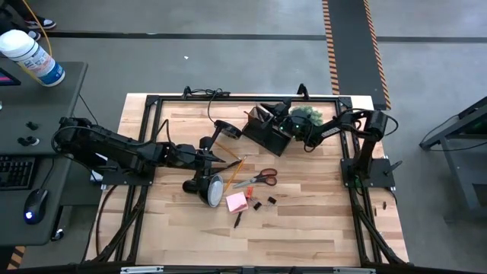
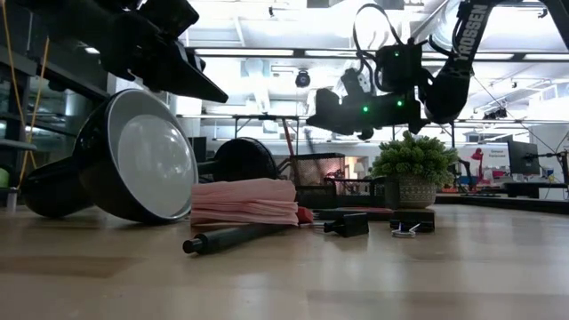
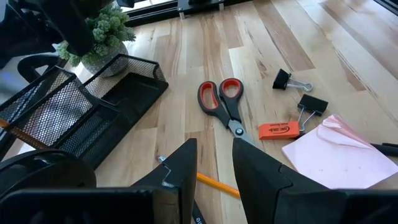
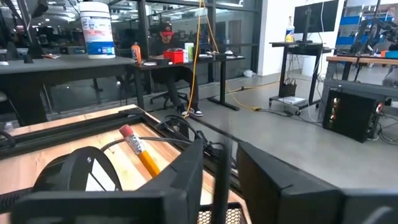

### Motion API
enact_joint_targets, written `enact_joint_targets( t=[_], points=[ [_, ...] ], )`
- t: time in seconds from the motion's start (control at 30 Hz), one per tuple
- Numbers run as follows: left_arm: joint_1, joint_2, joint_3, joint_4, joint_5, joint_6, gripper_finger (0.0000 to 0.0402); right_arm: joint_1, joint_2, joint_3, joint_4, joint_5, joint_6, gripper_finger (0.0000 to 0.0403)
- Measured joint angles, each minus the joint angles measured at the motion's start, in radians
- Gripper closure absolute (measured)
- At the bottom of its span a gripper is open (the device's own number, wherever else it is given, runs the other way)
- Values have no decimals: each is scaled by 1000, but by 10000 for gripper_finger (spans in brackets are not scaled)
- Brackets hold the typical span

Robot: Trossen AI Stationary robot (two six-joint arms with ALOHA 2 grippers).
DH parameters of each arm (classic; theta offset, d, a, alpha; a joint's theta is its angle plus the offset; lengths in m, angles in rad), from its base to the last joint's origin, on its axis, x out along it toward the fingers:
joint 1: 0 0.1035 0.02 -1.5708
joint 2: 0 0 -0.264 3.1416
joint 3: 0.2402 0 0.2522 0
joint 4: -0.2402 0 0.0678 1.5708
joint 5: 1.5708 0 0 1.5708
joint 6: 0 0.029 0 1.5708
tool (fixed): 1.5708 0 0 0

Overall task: Pick and place office supplies into organizer
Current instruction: Put the middle black pen into the desk organizer, then put the sticky note into the desk organizer

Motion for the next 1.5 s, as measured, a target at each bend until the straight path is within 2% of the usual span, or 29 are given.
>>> enact_joint_targets(
  t=[0.13,0.4,0.6,0.73,1.13,1.27,1.5],
  points=[
    [0,0,0,0,0,0,309,0,0,0,-5,4,3,290],
    [0,0,0,-5,0,0,309,11,-10,0,27,0,19,287],
    [0,0,0,-23,0,0,309,52,-78,0,10,-83,0,287],
    [0,0,0,-21,0,0,309,99,-153,0,-79,-98,-27,287],
    [0,0,0,-19,0,0,309,337,-418,0,-552,-114,10,286],
    [0,1,0,-11,0,0,309,454,-394,0,-611,-116,25,286],
    [0,1,0,0,0,-2,309,636,-268,54,-673,36,-11,286]
  ],
)
